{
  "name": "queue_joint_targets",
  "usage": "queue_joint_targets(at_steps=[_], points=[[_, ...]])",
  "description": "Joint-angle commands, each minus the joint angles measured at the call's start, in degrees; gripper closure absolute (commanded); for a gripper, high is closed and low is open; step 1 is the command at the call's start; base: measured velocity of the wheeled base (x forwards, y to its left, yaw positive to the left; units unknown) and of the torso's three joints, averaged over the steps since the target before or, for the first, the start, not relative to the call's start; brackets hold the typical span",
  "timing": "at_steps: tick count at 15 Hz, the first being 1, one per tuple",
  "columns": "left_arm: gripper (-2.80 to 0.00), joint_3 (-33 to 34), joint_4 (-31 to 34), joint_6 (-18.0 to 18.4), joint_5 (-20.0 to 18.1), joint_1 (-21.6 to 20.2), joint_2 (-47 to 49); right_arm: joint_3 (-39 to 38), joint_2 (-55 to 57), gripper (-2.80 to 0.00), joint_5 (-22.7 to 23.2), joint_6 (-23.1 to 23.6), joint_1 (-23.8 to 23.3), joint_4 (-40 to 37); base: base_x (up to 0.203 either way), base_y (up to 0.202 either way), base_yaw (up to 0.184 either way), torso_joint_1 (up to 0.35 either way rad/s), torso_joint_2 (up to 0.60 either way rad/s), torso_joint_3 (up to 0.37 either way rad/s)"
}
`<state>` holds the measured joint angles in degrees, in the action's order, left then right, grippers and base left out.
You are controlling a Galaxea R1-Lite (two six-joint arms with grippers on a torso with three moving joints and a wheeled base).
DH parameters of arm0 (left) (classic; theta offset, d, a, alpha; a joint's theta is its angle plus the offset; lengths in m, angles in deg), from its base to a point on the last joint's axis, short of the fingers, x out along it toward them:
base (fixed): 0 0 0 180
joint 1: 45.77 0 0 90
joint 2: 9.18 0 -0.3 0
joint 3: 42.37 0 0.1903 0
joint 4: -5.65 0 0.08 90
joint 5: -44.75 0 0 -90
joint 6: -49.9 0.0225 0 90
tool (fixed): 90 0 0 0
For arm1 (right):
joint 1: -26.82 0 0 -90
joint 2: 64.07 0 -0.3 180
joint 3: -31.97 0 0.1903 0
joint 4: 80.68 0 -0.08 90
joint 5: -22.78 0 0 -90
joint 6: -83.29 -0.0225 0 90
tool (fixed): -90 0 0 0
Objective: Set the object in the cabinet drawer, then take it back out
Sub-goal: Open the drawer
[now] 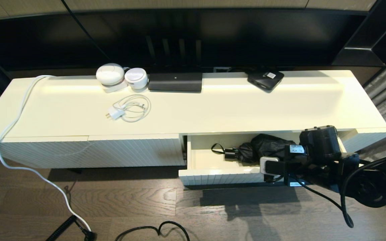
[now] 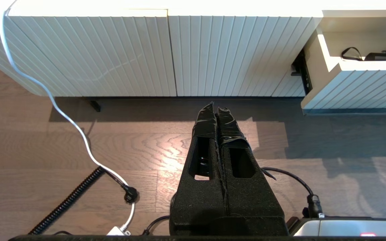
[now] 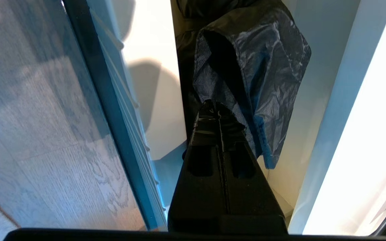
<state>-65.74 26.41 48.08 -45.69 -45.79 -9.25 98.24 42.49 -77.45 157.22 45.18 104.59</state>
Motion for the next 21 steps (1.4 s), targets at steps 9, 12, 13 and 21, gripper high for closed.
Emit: queue_joint_targets(at_steps=[9, 12, 13, 21], points=[[0.0, 0.0, 0.0, 0.0, 0.0, 0.0, 0.1, -6.4, -4.2, 0.0, -0.1, 0.3, 1.5, 0.1, 0.0, 0.0, 0.0, 0.0, 0.0, 0.0], [0.0, 0.0, 0.0, 0.0, 0.0, 0.0, 0.1, -7.4, -5.1, 0.0, -0.1, 0.3, 1.5, 0.1, 0.0, 0.0, 0.0, 0.0, 0.0, 0.0], [0.0, 0.0, 0.0, 0.0, 0.0, 0.0, 0.1, -7.8, -5.2, 0.0, -0.1, 0.3, 1.6, 0.1, 0.0, 0.0, 0.0, 0.0, 0.0, 0.0], [0.0, 0.0, 0.0, 0.0, 0.0, 0.0, 0.1, -11.2, -6.9, 0.0, -0.5, 0.3, 1.5, 0.0, 0.0, 0.0, 0.0, 0.0, 0.0, 0.0]])
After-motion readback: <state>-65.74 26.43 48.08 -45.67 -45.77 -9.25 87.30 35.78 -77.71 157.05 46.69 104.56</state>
